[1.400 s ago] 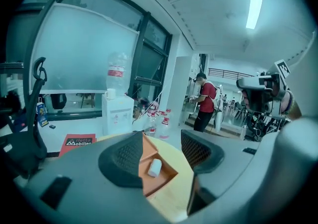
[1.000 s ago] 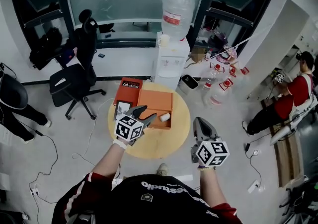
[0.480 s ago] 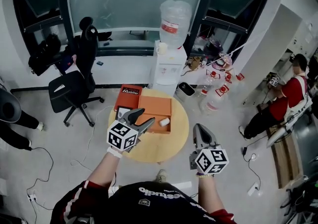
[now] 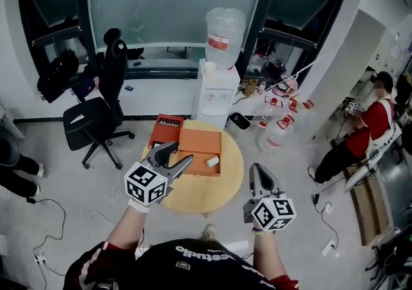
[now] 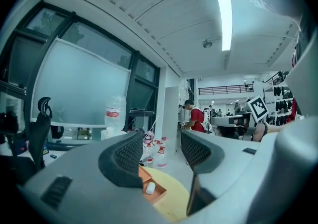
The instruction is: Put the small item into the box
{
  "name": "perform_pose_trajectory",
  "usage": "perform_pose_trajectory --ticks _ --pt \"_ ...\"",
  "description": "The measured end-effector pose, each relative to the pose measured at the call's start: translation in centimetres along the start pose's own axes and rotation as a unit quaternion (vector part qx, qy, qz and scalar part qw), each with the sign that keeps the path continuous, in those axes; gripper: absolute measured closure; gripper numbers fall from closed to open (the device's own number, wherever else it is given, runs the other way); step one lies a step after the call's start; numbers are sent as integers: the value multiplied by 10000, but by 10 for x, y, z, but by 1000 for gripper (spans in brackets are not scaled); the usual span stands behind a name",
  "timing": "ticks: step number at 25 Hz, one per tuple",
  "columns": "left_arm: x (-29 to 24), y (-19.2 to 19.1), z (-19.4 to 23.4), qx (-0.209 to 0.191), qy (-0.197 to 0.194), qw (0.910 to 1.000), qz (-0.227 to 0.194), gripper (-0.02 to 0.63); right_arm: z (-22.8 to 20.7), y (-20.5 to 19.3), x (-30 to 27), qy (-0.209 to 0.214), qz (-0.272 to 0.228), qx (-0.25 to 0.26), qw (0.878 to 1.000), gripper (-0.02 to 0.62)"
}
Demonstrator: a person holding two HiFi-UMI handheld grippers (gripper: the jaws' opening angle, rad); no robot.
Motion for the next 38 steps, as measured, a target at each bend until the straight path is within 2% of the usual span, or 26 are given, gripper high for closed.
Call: perform_pose_trajectory --ticks 4,11,18,25,30,38 --pt "13 13 4 -20 162 9997 -156 369 3 2 1 1 -138 -82 9999 569" --pt "34 28 10 -339 476 9979 -296 374 11 8 -1 51 -198 18 9998 569" --pt "48 28 14 -273 783 9960 -346 415 18 12 -3 100 -161 143 9997 569" --pt "55 19 12 -245 794 9963 -234 463 23 10 0 111 -122 182 9997 569" --pt "59 21 12 36 746 9964 -409 484 22 9 3 92 -101 189 9997 569" --pt "63 23 8 -127 832 9956 -423 517 24 11 7 106 -79 206 9997 569"
Point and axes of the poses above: the fingertips, and each gripper's own axes: x backward along the fingers, z to its left, y out of its top, the point moved 7 cm from there along x, backward along the fingers, and after that the axes turned 10 degrees about -x, right-handed, at the moved point
